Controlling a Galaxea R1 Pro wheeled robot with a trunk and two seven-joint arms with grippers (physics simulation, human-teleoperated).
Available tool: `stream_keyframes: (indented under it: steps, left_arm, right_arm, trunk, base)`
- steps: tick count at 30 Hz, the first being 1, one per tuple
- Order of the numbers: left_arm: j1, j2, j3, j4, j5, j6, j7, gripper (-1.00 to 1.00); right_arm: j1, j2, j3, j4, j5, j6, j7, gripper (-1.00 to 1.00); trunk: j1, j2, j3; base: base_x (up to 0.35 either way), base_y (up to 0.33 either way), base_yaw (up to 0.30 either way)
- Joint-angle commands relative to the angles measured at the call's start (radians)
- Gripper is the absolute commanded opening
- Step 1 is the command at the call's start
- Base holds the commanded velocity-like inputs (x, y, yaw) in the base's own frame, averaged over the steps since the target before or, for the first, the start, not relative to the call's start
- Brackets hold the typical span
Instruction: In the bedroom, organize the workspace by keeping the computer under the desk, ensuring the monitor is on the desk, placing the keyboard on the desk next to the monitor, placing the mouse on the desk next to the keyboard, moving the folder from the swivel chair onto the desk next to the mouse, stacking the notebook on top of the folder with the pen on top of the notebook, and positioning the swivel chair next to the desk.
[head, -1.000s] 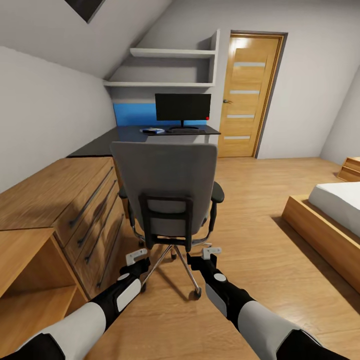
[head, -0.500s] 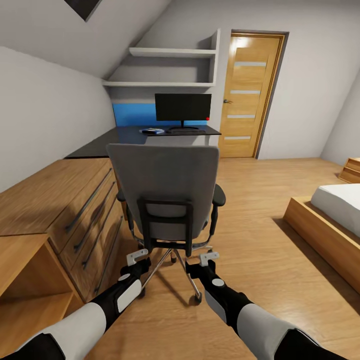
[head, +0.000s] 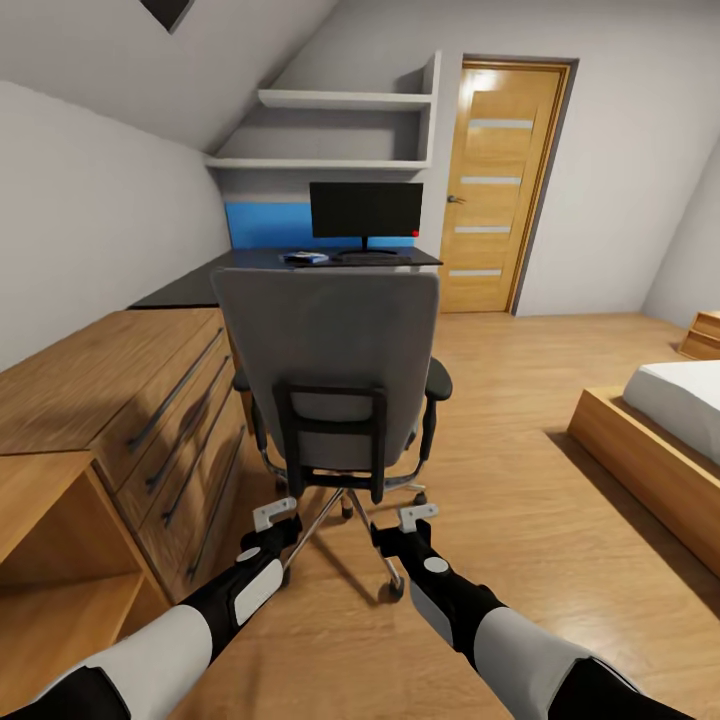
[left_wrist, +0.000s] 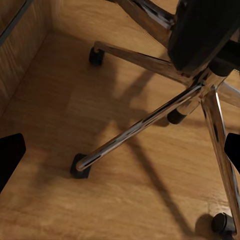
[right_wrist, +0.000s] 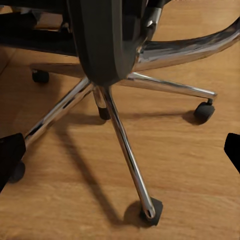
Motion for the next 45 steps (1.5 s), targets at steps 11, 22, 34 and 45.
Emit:
stream_keyframes:
  steps: [11,22,34,45]
  left_arm:
    - [-0.001,0.001,-0.009,0.0,0.01,-0.006,0.005,1.0]
    - [-0.002,0.001,-0.009,0.0,0.011,-0.009,0.007,1.0]
    - [-0.002,0.001,-0.009,0.0,0.015,-0.009,0.007,1.0]
    - [-0.001,0.001,-0.01,0.0,0.016,-0.009,0.007,1.0]
  right_arm:
    - [-0.001,-0.002,0.009,-0.004,-0.008,-0.027,-0.008,1.0]
    - [-0.001,-0.001,0.012,-0.003,-0.007,-0.094,-0.014,1.0]
    - [-0.001,0.001,0.019,-0.001,-0.007,-0.176,-0.016,1.0]
    - [-0.001,0.001,0.02,-0.002,-0.003,-0.194,-0.016,1.0]
  trunk:
    - [0.042,-0.078,-0.035]
    - [0.047,-0.085,-0.05]
    - [0.047,-0.085,-0.05]
    - [0.047,-0.085,-0.05]
  base:
    - [0.0,0.0,0.0]
    - [0.0,0.0,0.0]
    - [0.0,0.0,0.0]
    - [0.0,0.0,0.0]
